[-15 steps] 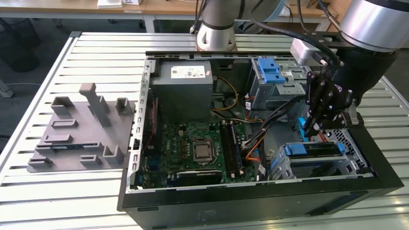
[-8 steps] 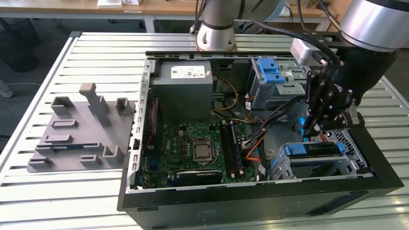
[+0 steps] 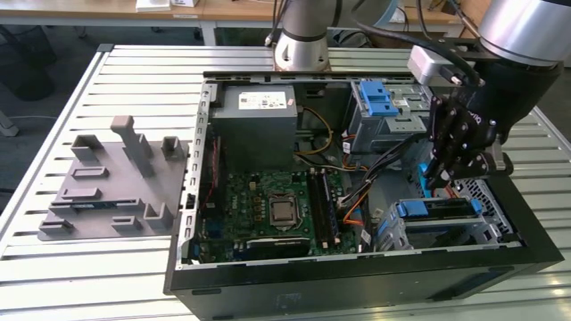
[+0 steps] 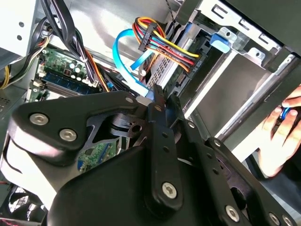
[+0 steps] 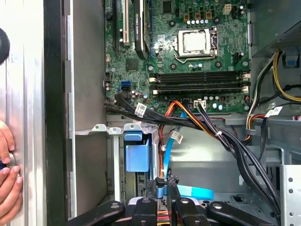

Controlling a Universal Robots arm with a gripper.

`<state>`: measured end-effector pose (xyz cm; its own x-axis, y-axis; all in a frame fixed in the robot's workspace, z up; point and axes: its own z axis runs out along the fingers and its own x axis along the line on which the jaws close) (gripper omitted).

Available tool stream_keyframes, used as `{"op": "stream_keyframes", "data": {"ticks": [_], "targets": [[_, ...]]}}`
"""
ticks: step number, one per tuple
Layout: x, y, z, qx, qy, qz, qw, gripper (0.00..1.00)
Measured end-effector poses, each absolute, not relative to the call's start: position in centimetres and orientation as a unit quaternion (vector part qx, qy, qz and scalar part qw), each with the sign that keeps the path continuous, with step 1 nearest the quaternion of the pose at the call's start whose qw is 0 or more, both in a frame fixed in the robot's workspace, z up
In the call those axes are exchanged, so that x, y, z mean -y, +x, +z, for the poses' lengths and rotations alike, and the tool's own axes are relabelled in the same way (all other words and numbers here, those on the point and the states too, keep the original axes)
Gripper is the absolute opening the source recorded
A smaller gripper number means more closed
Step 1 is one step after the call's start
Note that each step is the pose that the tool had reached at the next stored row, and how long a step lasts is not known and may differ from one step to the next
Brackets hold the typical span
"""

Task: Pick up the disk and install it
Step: 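Insert the second disk wire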

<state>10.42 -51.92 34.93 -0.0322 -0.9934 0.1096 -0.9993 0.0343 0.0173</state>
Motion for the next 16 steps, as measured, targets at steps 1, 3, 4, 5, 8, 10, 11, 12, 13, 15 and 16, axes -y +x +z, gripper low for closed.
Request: {"op": "stream_keyframes", "data": {"ticks": [1,3,4,5,8,10,11,12,13,15,16], "targets": [[51.92,10.42,35.08,0.718,0.694,0.032,0.045,0.23],[51.92,10.42,35.33,0.718,0.694,0.032,0.045,0.23],[51.92,10.42,35.34,0.718,0.694,0.032,0.045,0.23],[51.92,10.42,35.34,0.718,0.694,0.032,0.045,0.23],[51.93,10.42,35.37,0.718,0.694,0.032,0.045,0.23],[51.93,10.38,35.37,0.718,0.694,0.032,0.045,0.23],[51.92,10.32,35.38,0.718,0.694,0.032,0.045,0.23],[51.92,10.22,35.38,0.718,0.694,0.032,0.045,0.23],[51.92,10.13,35.37,0.718,0.694,0.032,0.045,0.23],[51.93,9.99,35.37,0.718,0.694,0.032,0.045,0.23],[51.93,9.96,35.37,0.718,0.694,0.032,0.045,0.23]]}}
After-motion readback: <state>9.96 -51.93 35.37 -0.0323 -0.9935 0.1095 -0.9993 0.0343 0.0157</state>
